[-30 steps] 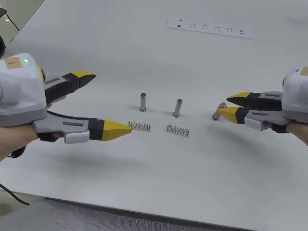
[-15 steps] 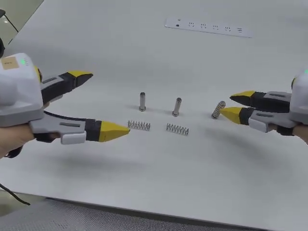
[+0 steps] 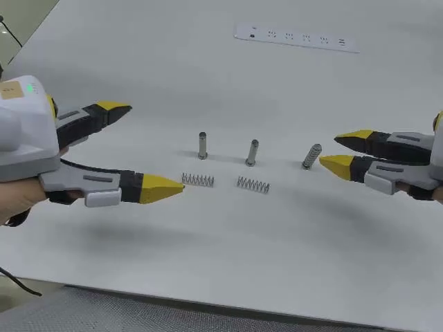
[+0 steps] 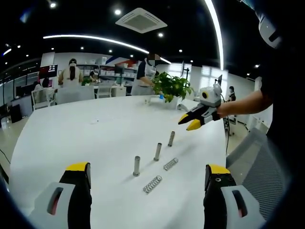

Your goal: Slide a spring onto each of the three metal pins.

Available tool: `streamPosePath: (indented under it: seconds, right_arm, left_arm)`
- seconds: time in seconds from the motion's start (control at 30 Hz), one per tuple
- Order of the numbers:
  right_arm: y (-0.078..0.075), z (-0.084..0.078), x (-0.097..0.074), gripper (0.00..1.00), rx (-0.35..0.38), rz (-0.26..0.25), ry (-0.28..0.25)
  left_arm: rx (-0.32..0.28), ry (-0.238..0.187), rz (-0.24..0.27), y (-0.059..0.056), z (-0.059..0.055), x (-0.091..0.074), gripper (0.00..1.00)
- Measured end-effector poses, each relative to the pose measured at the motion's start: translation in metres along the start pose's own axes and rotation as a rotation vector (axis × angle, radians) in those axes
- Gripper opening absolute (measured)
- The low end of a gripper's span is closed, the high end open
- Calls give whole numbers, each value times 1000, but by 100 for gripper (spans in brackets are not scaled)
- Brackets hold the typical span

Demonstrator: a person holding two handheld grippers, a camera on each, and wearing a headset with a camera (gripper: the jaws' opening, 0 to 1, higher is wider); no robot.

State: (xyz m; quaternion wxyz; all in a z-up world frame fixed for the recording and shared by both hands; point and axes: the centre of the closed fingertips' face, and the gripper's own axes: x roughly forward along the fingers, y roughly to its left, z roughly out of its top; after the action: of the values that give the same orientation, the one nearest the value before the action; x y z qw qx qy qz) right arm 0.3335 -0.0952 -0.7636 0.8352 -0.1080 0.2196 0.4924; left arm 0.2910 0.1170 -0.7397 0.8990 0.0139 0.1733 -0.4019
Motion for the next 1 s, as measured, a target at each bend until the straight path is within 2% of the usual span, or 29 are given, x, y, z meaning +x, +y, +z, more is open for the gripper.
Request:
streamPosePath:
  seconds: [0.5,1.0]
  right_arm:
    - [16,-4,-1,25,-7,28,5]
    - [44,2,23,24,-54,116,16]
  left_arm:
    - [-6,6,1,-1,-4,-2,96]
    - [-8,15,-3,-2,-7,-3,96]
